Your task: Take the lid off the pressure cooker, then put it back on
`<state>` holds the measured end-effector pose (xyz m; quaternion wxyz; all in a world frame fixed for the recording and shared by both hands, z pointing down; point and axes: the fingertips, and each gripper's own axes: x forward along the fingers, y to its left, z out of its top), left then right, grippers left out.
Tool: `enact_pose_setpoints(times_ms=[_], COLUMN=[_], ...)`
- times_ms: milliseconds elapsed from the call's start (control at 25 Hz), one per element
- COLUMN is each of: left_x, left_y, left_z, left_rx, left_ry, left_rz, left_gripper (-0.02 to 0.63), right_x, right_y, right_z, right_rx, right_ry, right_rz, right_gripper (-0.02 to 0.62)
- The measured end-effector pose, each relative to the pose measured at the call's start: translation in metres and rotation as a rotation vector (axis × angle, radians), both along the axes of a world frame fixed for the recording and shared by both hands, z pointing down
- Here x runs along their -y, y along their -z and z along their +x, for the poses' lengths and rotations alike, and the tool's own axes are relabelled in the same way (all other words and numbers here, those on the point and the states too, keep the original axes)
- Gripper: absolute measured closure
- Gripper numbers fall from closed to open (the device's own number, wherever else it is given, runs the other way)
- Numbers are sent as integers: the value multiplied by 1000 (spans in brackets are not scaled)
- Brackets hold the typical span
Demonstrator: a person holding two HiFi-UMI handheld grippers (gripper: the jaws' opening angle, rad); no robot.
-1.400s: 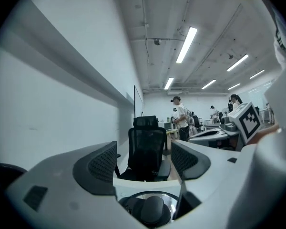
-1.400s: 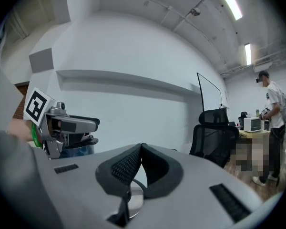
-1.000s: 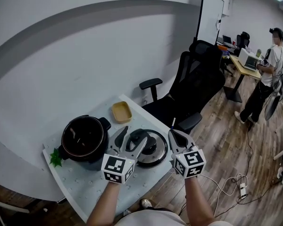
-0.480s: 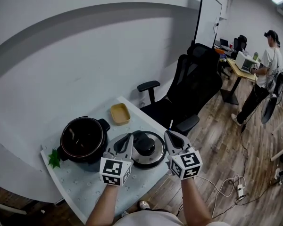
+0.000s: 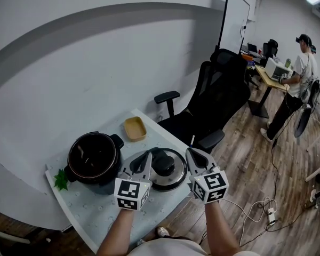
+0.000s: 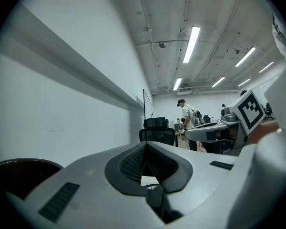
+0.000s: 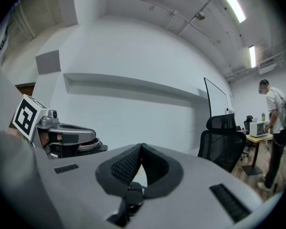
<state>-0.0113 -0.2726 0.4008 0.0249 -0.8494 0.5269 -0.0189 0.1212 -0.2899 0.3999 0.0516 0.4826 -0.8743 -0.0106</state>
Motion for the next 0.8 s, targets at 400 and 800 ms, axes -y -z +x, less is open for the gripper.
enact_pose_setpoints(times_ms=[400,800], left_x=[0,0], left_y=[-1,2], left_z=[16,20], left_rx=[-42,-48], left_ry=[-90,-102], left_rz=[-6,21], left_gripper=[399,241], right_x=[1,1], right_y=[-4,-7], right_z=[6,11], right_rx=[0,1], right_ry=[-8,-15], right_rz=[-8,-16], right_gripper=[594,594])
